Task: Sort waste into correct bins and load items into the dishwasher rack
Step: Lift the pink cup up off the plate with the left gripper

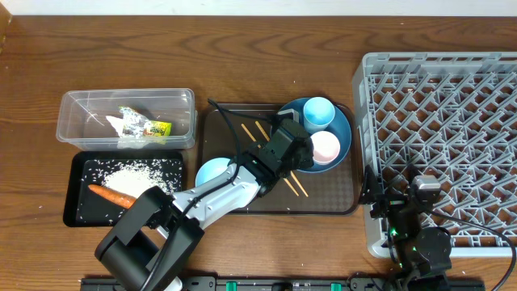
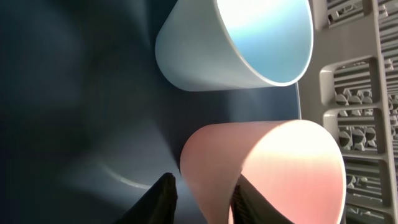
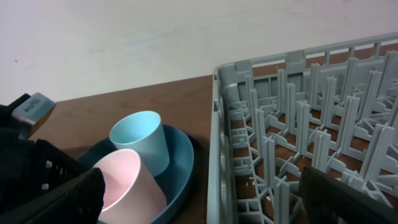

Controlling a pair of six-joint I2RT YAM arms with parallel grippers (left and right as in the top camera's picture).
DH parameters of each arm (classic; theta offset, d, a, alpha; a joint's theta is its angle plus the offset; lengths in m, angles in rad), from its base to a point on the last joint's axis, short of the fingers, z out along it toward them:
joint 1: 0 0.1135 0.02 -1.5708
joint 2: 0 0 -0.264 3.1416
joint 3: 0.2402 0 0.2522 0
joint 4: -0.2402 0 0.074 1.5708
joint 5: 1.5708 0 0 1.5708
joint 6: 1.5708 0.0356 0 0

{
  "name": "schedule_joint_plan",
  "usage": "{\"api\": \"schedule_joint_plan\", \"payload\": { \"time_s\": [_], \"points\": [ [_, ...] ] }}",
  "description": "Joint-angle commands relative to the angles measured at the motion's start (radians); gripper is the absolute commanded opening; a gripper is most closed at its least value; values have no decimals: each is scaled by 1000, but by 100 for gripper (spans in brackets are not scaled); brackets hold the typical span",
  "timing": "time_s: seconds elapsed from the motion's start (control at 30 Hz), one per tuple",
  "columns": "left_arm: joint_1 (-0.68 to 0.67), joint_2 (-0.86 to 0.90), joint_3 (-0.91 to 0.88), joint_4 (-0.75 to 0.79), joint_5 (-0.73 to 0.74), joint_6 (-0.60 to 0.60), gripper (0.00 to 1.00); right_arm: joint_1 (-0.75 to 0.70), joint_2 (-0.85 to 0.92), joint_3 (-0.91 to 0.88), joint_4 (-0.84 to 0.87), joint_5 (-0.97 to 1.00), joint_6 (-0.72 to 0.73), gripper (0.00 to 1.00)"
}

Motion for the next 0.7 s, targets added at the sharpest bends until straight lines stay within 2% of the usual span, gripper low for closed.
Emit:
{"api": "schedule_joint_plan", "payload": {
  "time_s": [0.0, 0.5, 0.67],
  "points": [
    [-3, 13, 24, -12, -13, 3, 27, -1, 1, -1, -4, 0, -6, 99],
    [-2, -8, 24, -14, -11, 3, 20, -1, 1, -1, -4, 0, -6, 99],
    [0, -62, 24, -18, -11, 3, 6, -1, 1, -1, -4, 0, -6, 99]
  ]
}}
